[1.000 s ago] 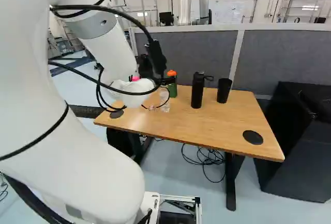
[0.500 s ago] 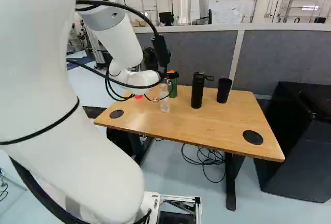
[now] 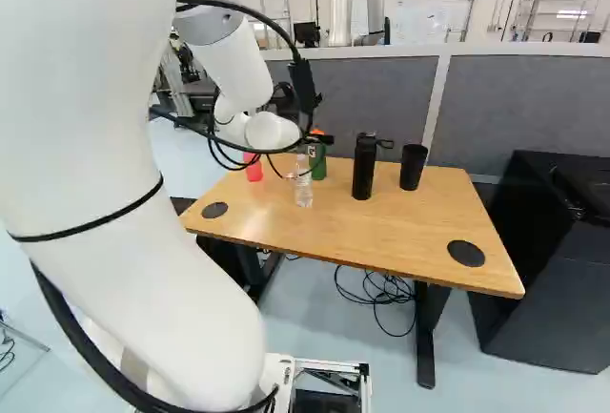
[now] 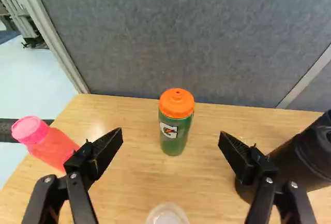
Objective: Pick up the green bottle from the table
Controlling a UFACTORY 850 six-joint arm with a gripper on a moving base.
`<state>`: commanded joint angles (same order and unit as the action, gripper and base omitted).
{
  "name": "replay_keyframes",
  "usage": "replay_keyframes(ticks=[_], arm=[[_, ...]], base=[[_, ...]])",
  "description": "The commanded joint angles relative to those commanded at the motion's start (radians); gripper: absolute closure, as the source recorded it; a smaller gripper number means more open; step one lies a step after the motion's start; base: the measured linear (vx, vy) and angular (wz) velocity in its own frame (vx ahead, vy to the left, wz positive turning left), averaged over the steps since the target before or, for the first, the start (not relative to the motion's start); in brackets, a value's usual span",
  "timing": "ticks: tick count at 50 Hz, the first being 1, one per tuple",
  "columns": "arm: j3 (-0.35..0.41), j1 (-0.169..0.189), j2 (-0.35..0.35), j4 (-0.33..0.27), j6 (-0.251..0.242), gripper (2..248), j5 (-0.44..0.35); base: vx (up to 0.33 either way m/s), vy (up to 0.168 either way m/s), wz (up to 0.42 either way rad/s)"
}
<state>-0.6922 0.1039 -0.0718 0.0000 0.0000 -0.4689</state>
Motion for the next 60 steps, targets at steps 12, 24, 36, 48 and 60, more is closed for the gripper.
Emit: replay_keyframes(ticks=[12, 24, 36, 48, 60], arm=[[-0.065, 0.005, -0.034, 0.000, 0.000, 3, 0.133], [-0.126, 0.003, -0.062, 0.000, 0.000, 3, 0.262], [-0.186, -0.001, -0.091, 0.000, 0.000, 3, 0.390], [-0.250, -0.005, -0.142, 0.000, 0.000, 3, 0.423], [-0.314, -0.008, -0.197, 0.000, 0.000, 3, 0.425]], base=[[0.000, 0.000, 0.000], [0.000, 0.000, 0.000], [0.000, 0.000, 0.000], [0.000, 0.000, 0.000], [0.000, 0.000, 0.000]])
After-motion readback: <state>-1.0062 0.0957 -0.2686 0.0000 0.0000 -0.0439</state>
